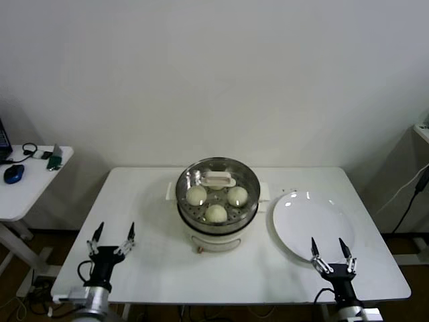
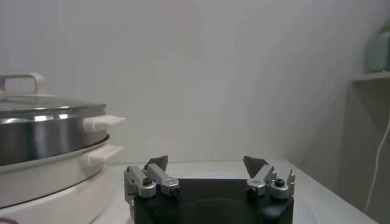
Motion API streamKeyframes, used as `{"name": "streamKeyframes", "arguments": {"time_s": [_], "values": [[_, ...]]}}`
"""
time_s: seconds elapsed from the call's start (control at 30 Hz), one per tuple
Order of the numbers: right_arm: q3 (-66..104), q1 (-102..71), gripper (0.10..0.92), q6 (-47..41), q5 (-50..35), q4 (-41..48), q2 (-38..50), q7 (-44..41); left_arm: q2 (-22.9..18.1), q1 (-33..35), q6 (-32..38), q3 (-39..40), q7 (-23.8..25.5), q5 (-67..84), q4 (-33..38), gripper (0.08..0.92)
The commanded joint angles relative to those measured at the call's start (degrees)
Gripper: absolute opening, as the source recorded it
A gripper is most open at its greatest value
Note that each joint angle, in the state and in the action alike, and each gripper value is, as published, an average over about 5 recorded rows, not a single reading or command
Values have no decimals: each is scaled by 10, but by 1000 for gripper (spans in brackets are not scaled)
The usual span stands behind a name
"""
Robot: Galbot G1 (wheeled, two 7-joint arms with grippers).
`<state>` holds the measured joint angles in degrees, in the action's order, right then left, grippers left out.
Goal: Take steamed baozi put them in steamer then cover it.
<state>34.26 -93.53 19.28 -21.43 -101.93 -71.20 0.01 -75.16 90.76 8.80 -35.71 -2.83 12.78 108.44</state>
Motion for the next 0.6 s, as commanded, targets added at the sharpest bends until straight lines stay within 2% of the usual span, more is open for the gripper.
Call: {"name": "streamKeyframes", "arguments": {"time_s": [0.03,0.6], "values": [[-2,-1,823,4,2,0,-1,2,-7,25,49,15,4,30,-31,823],[-6,-3,823,4,2,-1,-5,2,-10,28,52,31,5,12,-23,823]]}}
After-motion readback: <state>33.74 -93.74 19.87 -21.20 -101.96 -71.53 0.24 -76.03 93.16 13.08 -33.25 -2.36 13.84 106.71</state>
